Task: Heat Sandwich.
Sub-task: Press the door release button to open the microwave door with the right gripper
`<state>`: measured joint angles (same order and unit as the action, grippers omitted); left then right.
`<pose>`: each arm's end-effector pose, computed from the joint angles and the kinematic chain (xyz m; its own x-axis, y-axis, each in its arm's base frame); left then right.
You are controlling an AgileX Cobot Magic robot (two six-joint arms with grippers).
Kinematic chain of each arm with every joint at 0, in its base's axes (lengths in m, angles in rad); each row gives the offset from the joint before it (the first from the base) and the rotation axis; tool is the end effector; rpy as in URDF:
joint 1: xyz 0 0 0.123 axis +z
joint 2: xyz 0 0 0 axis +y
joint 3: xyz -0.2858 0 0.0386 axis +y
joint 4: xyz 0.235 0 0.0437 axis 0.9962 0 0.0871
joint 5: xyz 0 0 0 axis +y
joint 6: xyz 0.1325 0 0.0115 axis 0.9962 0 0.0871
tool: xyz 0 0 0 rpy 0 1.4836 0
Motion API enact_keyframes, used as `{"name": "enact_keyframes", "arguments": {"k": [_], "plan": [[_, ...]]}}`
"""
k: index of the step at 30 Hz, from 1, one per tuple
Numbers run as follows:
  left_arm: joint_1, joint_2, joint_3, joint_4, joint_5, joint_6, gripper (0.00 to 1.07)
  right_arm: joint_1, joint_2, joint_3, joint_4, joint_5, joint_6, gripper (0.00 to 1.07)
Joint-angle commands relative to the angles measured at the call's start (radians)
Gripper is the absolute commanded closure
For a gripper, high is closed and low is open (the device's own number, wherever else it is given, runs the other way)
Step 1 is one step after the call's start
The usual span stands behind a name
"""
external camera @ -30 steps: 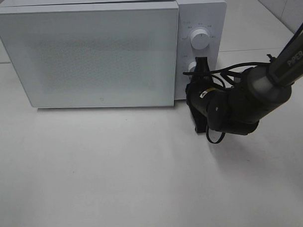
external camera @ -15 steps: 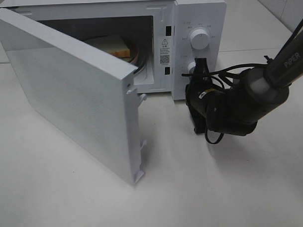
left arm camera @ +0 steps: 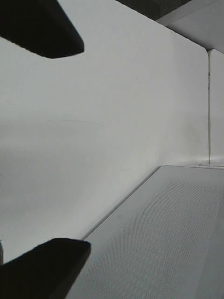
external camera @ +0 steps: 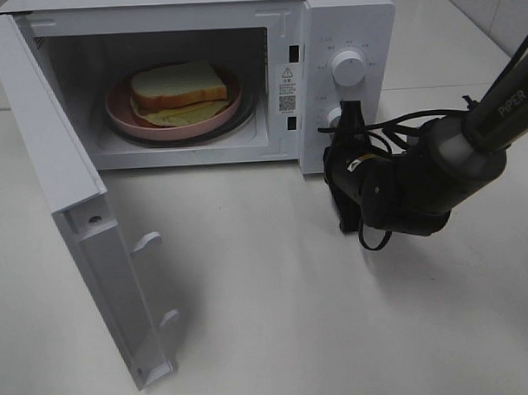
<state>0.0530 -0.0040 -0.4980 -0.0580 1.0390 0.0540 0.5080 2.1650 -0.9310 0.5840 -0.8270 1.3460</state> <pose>0.0190 -0.0056 0.2541 -0.4336 0.0016 -0.9011 0.0027 1.0000 0.0004 0.3952 0.1583 0.0823 -0.0494 0.9986 0.0198 0.3651 -0.0004 0.9310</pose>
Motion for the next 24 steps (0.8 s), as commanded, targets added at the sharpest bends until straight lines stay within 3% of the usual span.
{"name": "enact_keyframes", "arguments": {"k": [1, 17, 24], "plan": [[0.001, -0.021, 0.004, 0.001, -0.009, -0.006, 0.06, -0.03, -0.039, -0.029, -0.066, -0.149, -0.006, 1.07], [0.001, -0.021, 0.004, 0.001, -0.009, -0.006, 0.06, -0.006, -0.12, 0.131, -0.077, 0.081, 0.026, 1.07], [0.001, -0.021, 0.004, 0.001, -0.009, -0.006, 0.06, -0.006, -0.218, 0.186, -0.084, 0.169, -0.08, 1.06]]}}
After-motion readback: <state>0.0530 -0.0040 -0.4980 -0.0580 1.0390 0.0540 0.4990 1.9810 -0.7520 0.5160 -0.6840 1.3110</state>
